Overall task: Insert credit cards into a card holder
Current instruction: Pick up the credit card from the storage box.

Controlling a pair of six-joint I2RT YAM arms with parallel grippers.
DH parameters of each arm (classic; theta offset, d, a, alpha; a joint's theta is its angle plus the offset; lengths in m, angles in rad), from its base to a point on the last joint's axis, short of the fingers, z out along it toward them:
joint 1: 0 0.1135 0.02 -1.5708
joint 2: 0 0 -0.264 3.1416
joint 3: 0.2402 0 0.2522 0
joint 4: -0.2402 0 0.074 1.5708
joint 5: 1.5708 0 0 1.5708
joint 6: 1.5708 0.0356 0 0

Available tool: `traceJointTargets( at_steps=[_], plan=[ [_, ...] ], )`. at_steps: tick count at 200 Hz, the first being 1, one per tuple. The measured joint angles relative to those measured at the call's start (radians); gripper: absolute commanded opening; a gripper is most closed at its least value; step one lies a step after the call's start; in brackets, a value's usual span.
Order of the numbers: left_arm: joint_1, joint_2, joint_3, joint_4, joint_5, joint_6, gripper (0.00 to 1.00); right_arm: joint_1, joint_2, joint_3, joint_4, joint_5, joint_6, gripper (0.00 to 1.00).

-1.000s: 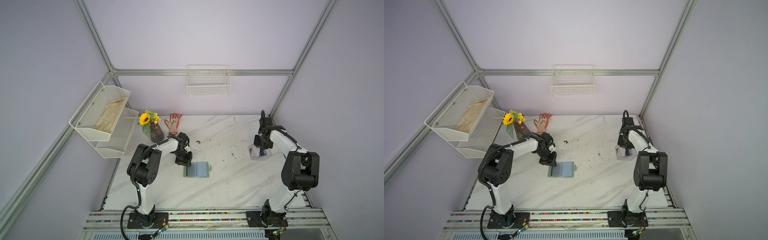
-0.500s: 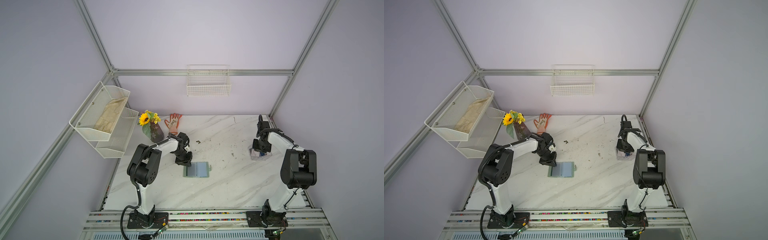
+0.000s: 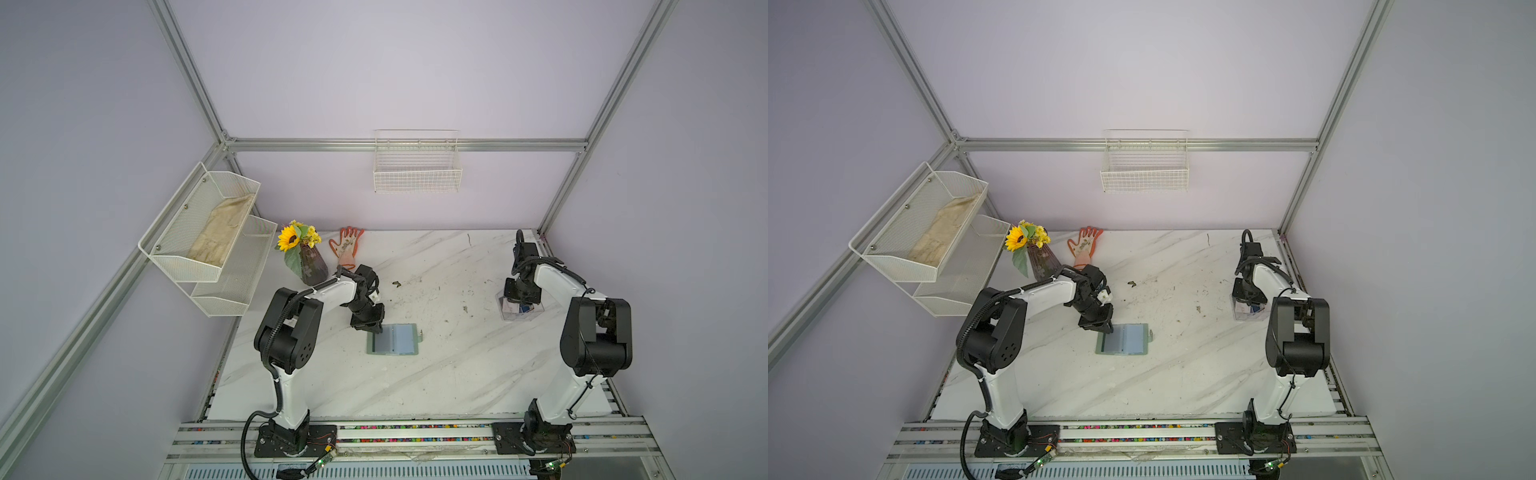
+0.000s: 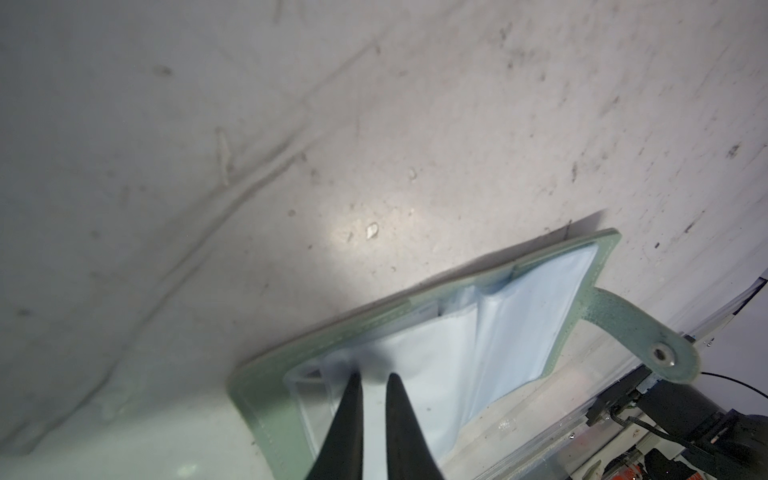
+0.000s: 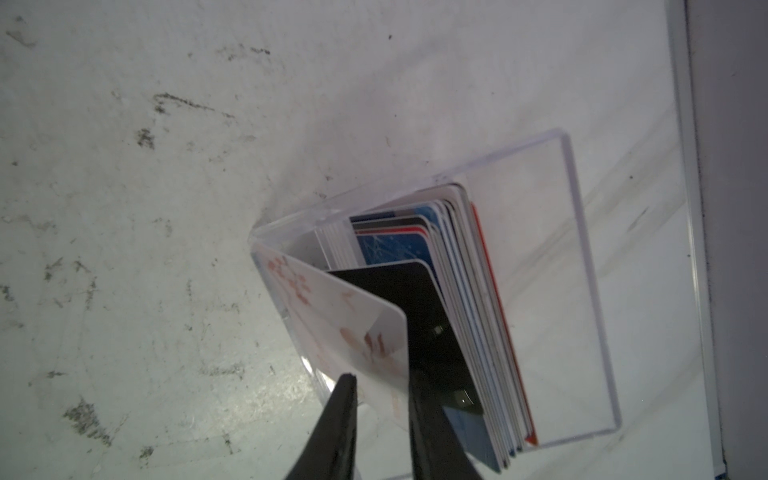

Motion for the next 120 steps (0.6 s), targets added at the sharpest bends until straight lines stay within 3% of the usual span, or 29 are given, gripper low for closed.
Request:
traceJointTargets(
  at_steps=[59,120],
  plan=[
    [0.000,0.000,0.000,0.000,0.000,0.000,0.14,0.010,0.000,0.001,-0.002,-0.001,-0.034,0.20],
    [0.000,0.000,0.000,0.000,0.000,0.000,0.14,0.087,0.018,0.025,-0.007,0.027,-0.063,0.18]
  ],
)
